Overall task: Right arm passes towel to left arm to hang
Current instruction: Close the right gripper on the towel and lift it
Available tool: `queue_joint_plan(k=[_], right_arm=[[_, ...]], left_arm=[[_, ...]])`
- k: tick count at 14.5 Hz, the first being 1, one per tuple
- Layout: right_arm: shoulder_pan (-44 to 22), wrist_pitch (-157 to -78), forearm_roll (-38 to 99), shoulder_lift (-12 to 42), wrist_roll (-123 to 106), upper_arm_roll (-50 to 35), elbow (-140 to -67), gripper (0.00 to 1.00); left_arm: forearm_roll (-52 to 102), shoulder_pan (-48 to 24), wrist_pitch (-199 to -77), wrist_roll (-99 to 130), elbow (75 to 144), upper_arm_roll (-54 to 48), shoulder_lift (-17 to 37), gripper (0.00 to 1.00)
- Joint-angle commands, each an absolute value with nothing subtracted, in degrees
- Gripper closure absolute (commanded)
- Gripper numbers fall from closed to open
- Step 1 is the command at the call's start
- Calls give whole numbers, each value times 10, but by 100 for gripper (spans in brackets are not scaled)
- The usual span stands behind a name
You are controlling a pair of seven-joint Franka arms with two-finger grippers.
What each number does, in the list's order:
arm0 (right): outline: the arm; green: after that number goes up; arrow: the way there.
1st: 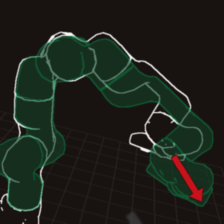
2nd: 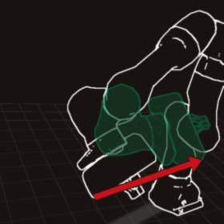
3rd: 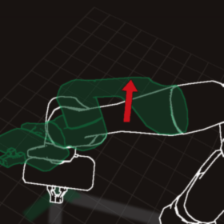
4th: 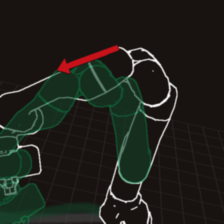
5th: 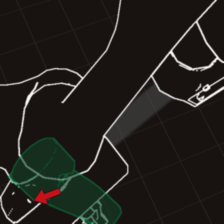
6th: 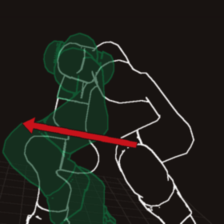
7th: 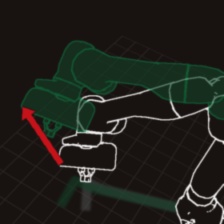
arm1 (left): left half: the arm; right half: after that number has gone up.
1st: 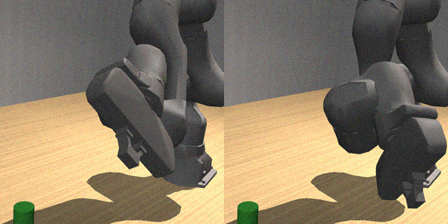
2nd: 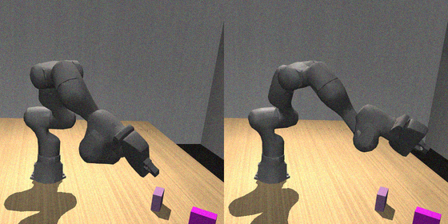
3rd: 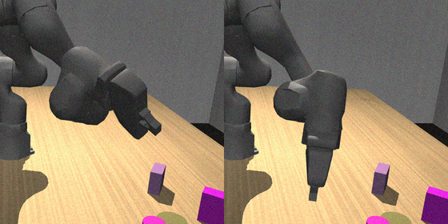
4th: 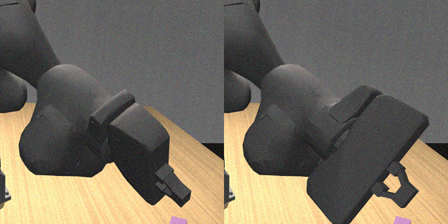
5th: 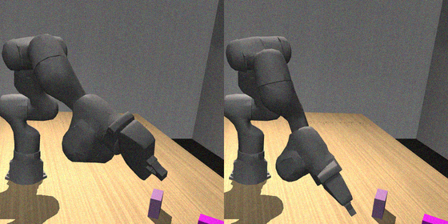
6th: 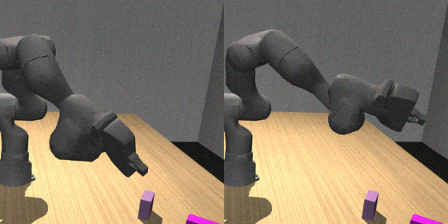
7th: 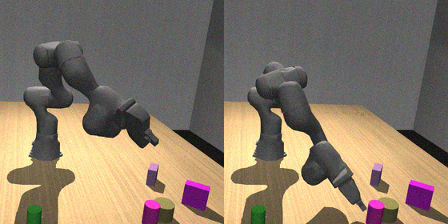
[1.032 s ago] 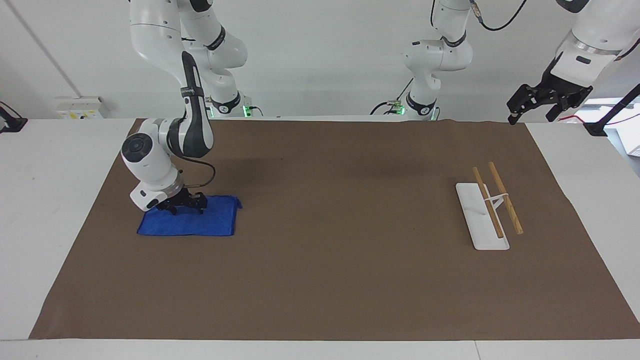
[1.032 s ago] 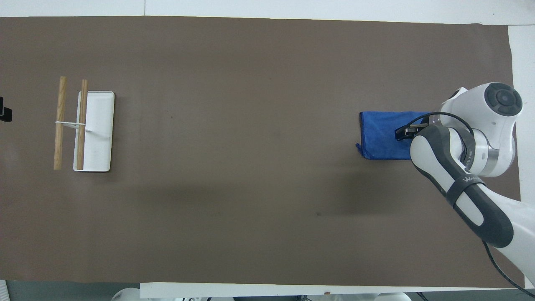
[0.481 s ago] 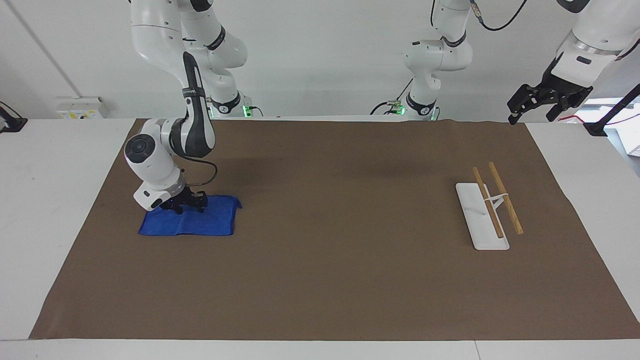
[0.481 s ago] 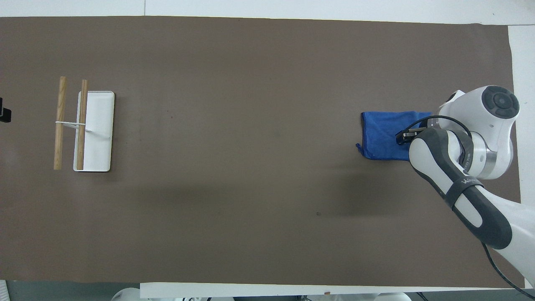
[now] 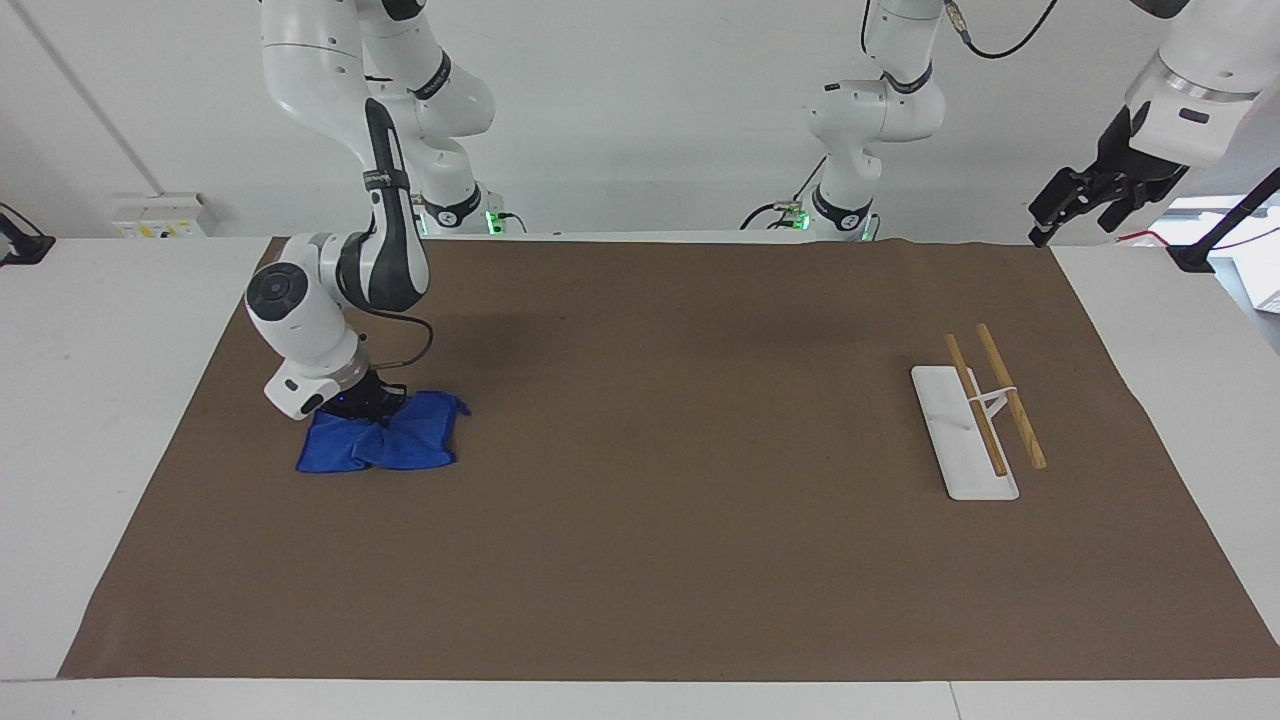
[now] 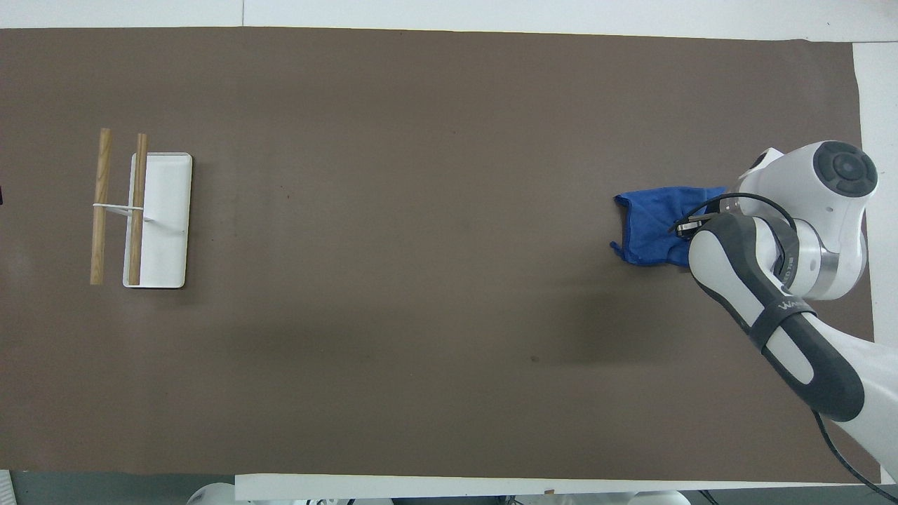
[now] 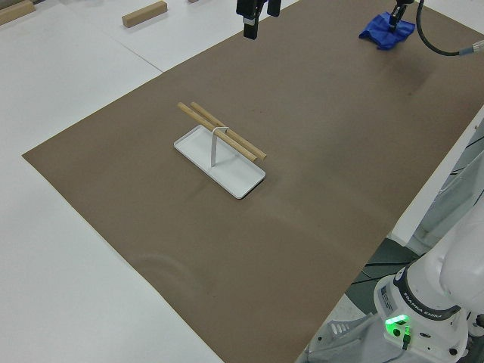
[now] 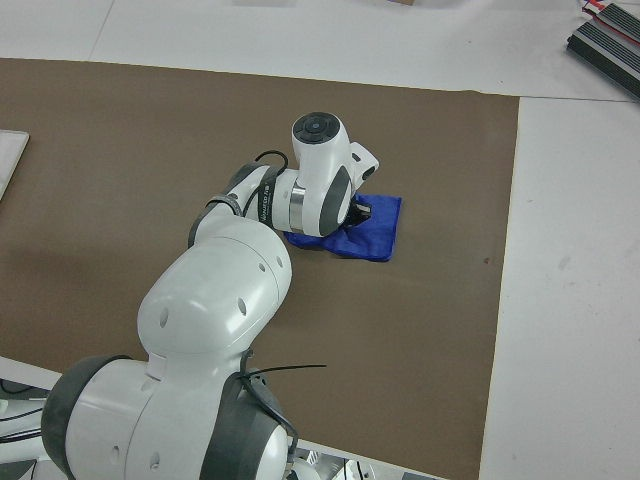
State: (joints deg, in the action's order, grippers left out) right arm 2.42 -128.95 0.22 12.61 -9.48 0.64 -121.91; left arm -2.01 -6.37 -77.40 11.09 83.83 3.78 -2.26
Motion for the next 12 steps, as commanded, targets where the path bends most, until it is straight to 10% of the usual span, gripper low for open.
queue_joint_plan(k=[1, 7, 12], right_arm=[[26, -1176, 54, 131, -105, -14, -1119, 100], [25, -1047, 241, 131, 32, -66, -993, 100], [8, -1101, 463, 132, 329, -135, -989, 100]], left_arm=[[-25, -62, -758, 127, 850, 36, -42, 0], [-12, -61, -816, 188, 879, 36, -56, 0], [7, -129, -994, 419, 1013, 28, -53, 0]])
